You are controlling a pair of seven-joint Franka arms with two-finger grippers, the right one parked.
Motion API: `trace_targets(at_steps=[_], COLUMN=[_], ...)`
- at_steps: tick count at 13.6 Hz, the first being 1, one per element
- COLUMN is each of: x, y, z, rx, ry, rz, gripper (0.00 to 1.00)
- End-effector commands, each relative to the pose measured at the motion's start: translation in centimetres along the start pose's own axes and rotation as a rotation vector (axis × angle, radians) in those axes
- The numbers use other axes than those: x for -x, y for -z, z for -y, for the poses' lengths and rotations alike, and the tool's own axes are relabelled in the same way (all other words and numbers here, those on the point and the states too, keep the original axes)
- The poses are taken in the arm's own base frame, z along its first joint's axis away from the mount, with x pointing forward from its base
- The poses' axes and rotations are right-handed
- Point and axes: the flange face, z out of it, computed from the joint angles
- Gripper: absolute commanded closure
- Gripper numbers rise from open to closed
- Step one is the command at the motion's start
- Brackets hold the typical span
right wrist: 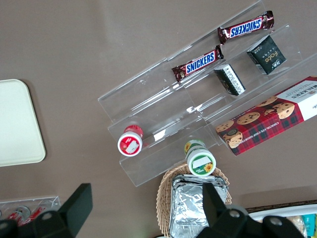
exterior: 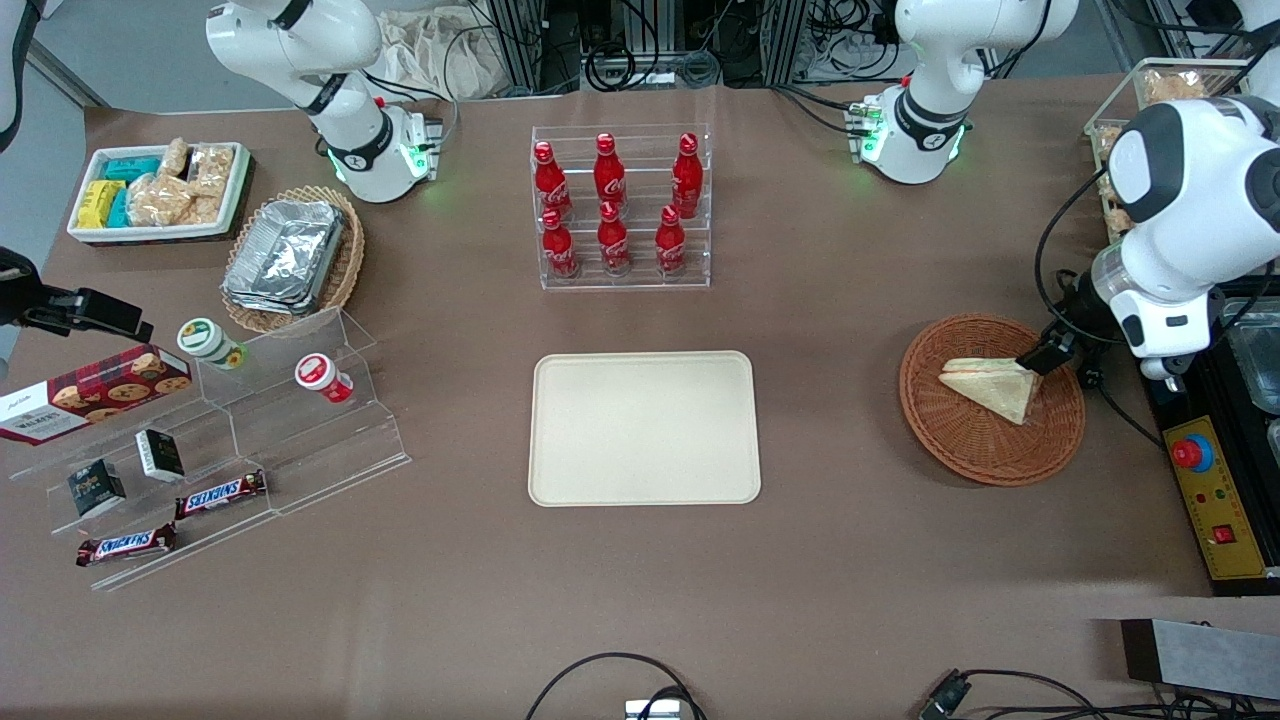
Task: Place sandwich from basket to tray
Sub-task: 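Move the left gripper over the wicker basket above the wrapped sandwich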
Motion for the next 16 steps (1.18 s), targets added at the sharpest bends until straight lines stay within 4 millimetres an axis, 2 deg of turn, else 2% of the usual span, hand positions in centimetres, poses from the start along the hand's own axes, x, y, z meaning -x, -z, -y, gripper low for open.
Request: trace_targets(at_steps=[1,3,7,9,16], x=[0.1,-0.1,-1.5,-2.5,-3.4], y=[-1.5,-2.8,-6.2,-7.2,-10.6], z=[1.5,1.9,3.6,4.1,3.8], rx=[0.024,0.026,0.042,0.039,0.043], ry=[0.025,0.028,0.059,0.069,0.076], rz=[-0.008,-0.011,-0.031,-0.031,-0.051], gripper=[0.00,0.00,0.00,0.00,0.00])
